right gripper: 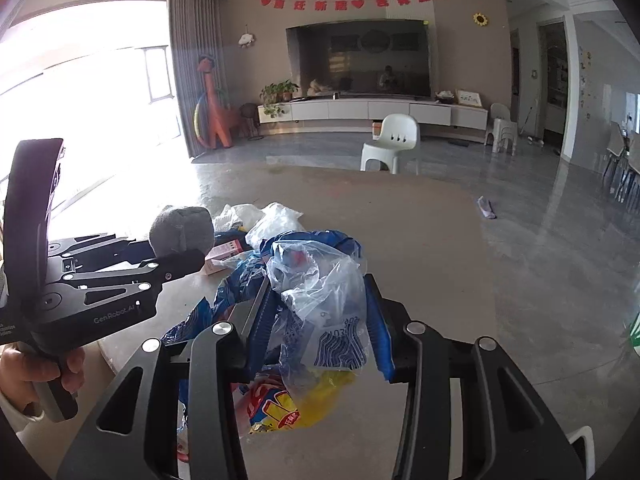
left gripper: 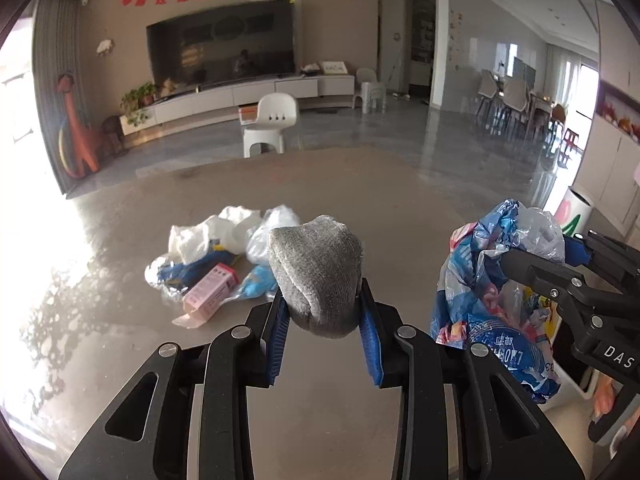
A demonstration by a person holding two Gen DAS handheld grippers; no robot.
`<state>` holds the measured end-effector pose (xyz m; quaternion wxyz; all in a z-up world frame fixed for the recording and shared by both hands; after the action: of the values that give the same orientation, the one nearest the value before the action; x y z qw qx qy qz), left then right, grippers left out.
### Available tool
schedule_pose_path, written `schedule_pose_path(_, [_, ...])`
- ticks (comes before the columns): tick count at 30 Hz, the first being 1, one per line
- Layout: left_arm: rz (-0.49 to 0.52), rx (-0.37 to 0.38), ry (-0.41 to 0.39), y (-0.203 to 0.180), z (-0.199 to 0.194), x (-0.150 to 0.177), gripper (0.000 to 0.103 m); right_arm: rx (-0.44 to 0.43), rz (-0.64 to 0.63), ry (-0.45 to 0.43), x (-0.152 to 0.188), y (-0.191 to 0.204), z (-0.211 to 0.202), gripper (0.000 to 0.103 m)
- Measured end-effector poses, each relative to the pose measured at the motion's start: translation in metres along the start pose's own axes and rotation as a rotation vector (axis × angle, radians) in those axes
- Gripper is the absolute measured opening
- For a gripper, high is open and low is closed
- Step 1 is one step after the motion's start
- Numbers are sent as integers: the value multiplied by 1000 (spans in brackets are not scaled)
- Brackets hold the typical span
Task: Collect trash
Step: 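Carry the grey sock and plastic wrapper bag over the white bin, then open the left tool to drop the grey sock into the bin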
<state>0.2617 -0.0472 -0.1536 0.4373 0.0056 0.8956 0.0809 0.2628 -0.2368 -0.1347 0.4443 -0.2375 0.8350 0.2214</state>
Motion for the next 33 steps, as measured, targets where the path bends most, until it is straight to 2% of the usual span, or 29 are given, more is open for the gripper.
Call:
schedule_pose_path(7, [105,137,-47,-88,-32,-12,32,147,54,-68,17,-42,-80,44])
schedule_pose_path(16, [231,360,-56,-237,-60,-8,32,358,156,-111,59,-110,-168,44])
schedule_pose_path(24, [335,465,-55,-330,-74,5,32,471,239,-115,98,-149,-203,44])
schedule_pose_path(33, [441,516,-26,-390,-66,24,32,550,295,-125,145,-184,-243,44])
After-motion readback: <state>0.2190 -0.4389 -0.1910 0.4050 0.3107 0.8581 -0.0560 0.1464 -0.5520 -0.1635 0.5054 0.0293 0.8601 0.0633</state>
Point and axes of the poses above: each gripper's, at about its wrist camera, not at the fingertips, and z roughly the way its jaws point, y to its left, x to its underside, the point moved 5 cm from there along z, roughly the way its jaws point, and after that the axes turned 12 degrees about -x, right-handed, at the moved point
